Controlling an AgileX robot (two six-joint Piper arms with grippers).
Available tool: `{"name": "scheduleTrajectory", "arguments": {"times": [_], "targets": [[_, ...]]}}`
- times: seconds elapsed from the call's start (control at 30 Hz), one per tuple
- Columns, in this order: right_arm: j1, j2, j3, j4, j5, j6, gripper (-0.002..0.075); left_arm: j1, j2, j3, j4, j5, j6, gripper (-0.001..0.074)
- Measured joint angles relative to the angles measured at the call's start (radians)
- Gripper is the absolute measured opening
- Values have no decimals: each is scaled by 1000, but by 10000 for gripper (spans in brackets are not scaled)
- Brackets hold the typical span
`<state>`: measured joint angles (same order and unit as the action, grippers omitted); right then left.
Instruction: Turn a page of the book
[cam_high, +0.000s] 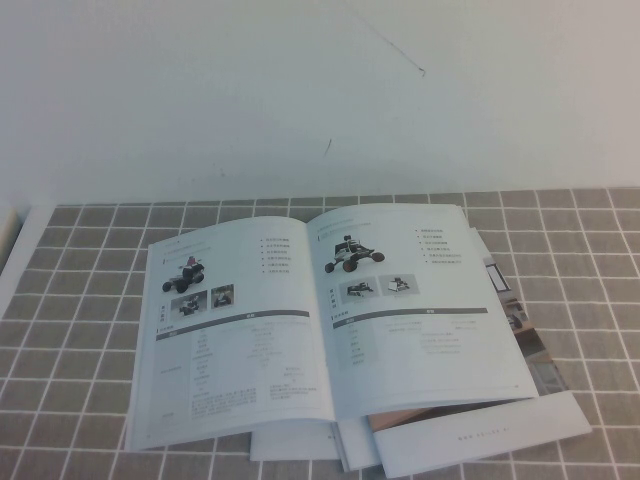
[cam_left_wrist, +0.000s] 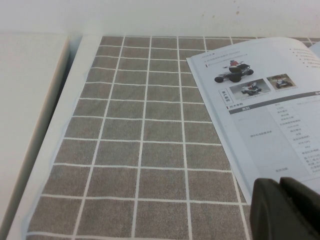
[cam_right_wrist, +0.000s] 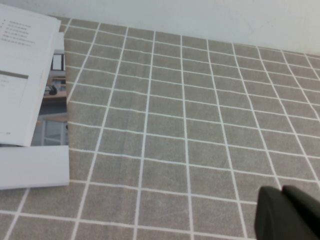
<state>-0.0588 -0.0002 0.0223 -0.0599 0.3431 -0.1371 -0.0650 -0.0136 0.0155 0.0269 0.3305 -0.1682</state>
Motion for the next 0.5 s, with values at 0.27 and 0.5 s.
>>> {"name": "scheduleTrajectory", "arguments": {"times": [0.27, 0.5], "targets": [[0, 0, 5, -2, -58, 0, 0, 0, 0, 2, 2, -32, 0, -4], [0, 0, 6, -2, -415, 6, 0, 0, 0, 7, 8, -319, 0, -4]]}}
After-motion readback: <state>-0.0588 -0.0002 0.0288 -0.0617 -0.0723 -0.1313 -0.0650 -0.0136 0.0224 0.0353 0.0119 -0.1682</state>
